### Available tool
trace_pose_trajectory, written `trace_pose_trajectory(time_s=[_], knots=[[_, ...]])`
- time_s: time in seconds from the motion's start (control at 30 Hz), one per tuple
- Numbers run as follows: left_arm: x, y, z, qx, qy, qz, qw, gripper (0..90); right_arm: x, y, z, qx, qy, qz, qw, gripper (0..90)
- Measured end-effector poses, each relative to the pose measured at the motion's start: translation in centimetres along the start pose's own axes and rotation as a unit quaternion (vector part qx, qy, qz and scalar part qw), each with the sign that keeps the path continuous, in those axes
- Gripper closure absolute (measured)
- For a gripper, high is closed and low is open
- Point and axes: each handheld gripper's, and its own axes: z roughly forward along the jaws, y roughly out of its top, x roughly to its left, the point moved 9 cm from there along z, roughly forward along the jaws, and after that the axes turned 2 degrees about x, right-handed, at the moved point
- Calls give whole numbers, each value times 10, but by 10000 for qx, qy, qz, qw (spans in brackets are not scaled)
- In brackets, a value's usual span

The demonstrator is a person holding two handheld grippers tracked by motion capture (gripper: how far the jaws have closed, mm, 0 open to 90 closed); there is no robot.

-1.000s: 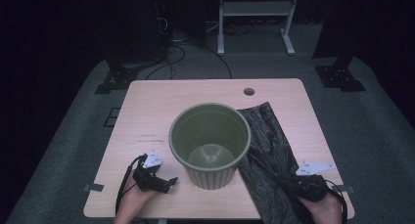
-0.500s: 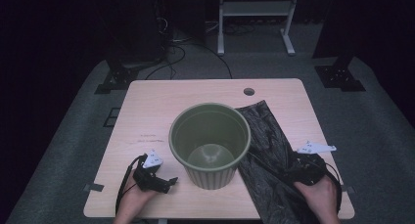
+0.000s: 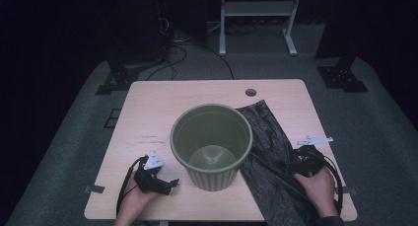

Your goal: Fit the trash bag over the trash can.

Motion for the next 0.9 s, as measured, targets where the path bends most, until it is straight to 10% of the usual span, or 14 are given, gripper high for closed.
trace_pose_trajectory(time_s=[0.9], knots=[[0,0,0,-1,1,2,10000,0,60,18,27,41,929,-303,9952,129]])
